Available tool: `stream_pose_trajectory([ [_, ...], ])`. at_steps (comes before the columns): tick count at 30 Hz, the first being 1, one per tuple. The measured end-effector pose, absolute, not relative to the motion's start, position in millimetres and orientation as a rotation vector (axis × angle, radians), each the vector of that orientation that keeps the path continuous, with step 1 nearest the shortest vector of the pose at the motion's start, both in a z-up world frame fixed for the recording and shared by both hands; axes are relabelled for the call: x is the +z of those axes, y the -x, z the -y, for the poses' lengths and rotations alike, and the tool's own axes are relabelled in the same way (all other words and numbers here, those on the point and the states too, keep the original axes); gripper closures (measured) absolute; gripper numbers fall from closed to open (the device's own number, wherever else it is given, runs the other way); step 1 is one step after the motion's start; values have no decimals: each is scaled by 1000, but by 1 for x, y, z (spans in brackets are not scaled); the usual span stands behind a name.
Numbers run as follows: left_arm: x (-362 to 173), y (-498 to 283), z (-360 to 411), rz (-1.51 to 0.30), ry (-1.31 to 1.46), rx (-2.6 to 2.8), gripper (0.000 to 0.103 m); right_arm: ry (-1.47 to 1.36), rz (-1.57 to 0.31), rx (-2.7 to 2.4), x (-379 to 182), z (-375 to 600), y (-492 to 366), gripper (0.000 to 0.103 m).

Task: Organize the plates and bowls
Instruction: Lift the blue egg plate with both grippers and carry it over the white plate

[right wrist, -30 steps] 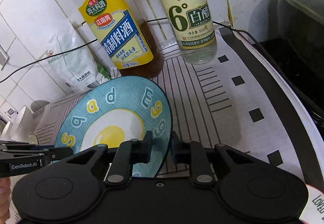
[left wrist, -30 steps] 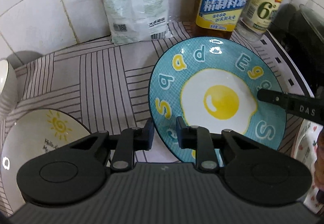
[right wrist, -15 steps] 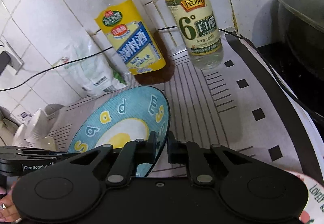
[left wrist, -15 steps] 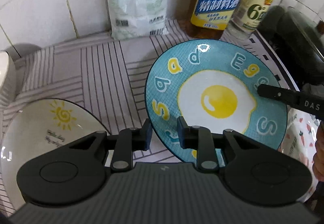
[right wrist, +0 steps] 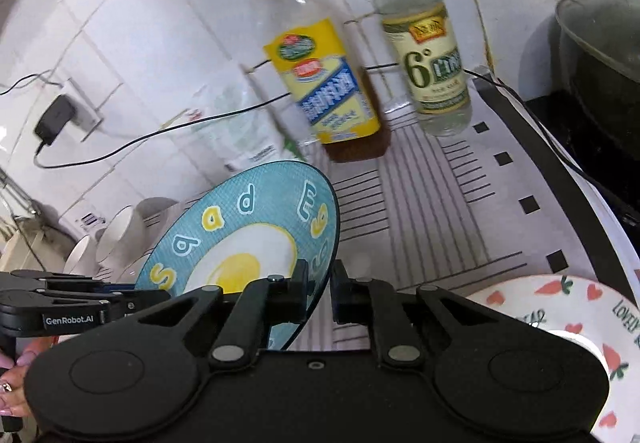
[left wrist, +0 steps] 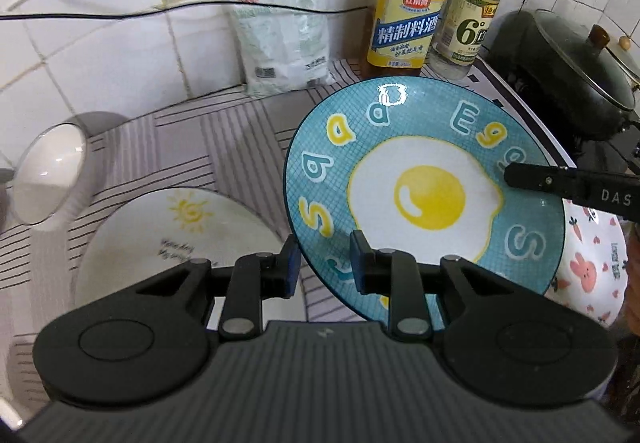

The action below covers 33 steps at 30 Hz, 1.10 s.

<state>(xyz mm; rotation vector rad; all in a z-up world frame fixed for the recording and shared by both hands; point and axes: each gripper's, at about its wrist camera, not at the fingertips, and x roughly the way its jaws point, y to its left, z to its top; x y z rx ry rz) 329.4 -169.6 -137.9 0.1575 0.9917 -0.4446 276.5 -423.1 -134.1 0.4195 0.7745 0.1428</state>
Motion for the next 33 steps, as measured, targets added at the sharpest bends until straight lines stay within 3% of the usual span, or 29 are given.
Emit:
stream_pose_trajectory([
  [15,-101,-267,108,-973,-168,-409,79,-426,-760,230,-108,369,-229,87],
  [33,-114,-254,46,-1003,-196,-286,79,-424,-822,330,-133,297,-228,85],
])
